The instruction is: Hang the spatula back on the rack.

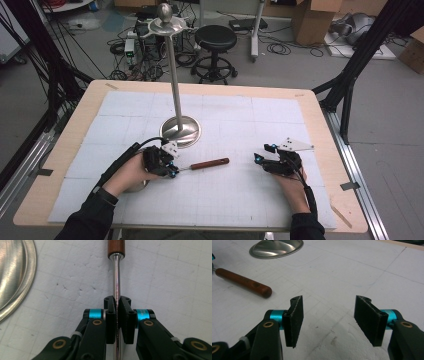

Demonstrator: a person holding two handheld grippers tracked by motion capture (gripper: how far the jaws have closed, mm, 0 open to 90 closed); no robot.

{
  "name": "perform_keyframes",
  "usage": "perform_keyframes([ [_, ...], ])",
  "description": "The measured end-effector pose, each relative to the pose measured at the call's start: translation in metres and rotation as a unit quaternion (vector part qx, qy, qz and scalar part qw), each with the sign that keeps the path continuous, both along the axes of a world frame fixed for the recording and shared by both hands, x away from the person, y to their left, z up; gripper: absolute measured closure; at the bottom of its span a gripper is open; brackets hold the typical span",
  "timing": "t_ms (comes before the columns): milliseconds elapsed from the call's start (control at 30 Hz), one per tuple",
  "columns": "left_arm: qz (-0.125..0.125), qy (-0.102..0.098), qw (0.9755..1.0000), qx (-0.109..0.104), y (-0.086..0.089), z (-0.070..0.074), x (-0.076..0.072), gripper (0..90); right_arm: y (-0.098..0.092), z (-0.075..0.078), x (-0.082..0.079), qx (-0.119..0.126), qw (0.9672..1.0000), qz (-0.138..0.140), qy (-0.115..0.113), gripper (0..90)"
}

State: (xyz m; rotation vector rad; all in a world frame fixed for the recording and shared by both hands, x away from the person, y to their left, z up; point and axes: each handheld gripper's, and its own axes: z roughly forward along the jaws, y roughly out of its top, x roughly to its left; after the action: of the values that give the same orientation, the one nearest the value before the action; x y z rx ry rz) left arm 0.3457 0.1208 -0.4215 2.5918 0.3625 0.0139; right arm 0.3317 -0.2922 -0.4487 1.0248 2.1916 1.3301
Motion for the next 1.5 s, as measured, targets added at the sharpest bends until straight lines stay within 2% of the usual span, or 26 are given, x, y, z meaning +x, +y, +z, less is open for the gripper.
perform_keyframes([
  [167, 0.006, 0.021, 0.9997, 0.009, -0.002, 0.001, 0.005, 84.0, 0.001, 0.0, 0.0, -0.001, 1.0, 0.0, 0.0, 40.8],
  [267, 0.005, 0.023, 0.9995, 0.022, -0.006, 0.003, 0.006, 84.1, 0.001, 0.0, 0.0, 0.0, 1.0, -0.001, 0.002, 41.3],
  [367, 0.0, 0.021, 0.9993, 0.033, -0.008, 0.004, 0.005, 84.2, 0.0, 0.0, 0.0, -0.001, 1.0, -0.002, 0.0, 42.1],
  [533, -0.003, -0.001, 0.9994, 0.035, -0.009, 0.005, 0.0, 84.4, -0.001, 0.0, 0.0, 0.007, 1.0, -0.006, 0.001, 43.3],
  [700, -0.002, -0.025, 0.9997, 0.003, 0.001, 0.01, -0.007, 84.3, -0.001, 0.0, -0.001, 0.007, 1.0, -0.005, 0.001, 42.9],
  [767, -0.001, -0.038, 0.9991, -0.015, 0.007, 0.014, -0.009, 84.4, -0.001, 0.0, -0.001, 0.006, 1.0, -0.005, 0.0, 42.9],
  [833, 0.004, -0.049, 0.9981, -0.036, 0.013, 0.02, -0.012, 84.4, -0.001, 0.0, -0.001, 0.006, 1.0, -0.005, -0.001, 42.7],
  [967, 0.021, -0.084, 0.9937, -0.071, 0.026, 0.035, -0.016, 84.4, -0.001, 0.001, -0.001, 0.005, 1.0, -0.006, -0.001, 42.7],
  [1033, 0.036, -0.098, 0.99, -0.094, 0.034, 0.044, -0.019, 84.4, -0.001, 0.0, -0.001, 0.004, 1.0, -0.006, -0.002, 42.7],
  [1100, 0.049, -0.114, 0.9851, -0.119, 0.043, 0.053, -0.021, 84.4, -0.001, 0.0, -0.001, 0.005, 1.0, -0.006, -0.001, 42.7],
  [1133, 0.056, -0.122, 0.9815, -0.136, 0.049, 0.058, -0.022, 84.4, -0.001, 0.0, -0.001, 0.005, 1.0, -0.006, -0.001, 42.7],
  [1167, 0.06, -0.129, 0.9793, -0.144, 0.053, 0.061, -0.023, 84.4, -0.001, 0.0, -0.001, 0.006, 1.0, -0.006, -0.001, 42.7],
  [1233, 0.074, -0.143, 0.9726, -0.168, 0.062, 0.069, -0.025, 84.4, -0.001, 0.0, -0.001, 0.006, 1.0, -0.006, 0.0, 42.7],
  [1267, 0.084, -0.151, 0.9676, -0.184, 0.068, 0.073, -0.028, 84.4, -0.001, 0.0, -0.001, 0.006, 1.0, -0.006, 0.0, 42.7],
  [1300, 0.089, -0.156, 0.9647, -0.193, 0.071, 0.075, -0.028, 84.4, -0.001, 0.0, -0.001, 0.006, 1.0, -0.005, 0.0, 42.7],
  [1367, 0.106, -0.171, 0.9551, -0.217, 0.08, 0.081, -0.03, 84.4, -0.001, 0.0, -0.001, 0.005, 1.0, -0.004, -0.001, 42.7],
  [1400, 0.111, -0.181, 0.9493, -0.232, 0.085, 0.084, -0.031, 84.4, 0.0, 0.0, -0.001, 0.004, 1.0, -0.004, -0.001, 42.6],
  [1500, 0.127, -0.2, 0.9364, -0.258, 0.094, 0.09, -0.034, 84.4, 0.0, 0.0, -0.001, 0.002, 1.0, -0.003, -0.001, 42.6],
])
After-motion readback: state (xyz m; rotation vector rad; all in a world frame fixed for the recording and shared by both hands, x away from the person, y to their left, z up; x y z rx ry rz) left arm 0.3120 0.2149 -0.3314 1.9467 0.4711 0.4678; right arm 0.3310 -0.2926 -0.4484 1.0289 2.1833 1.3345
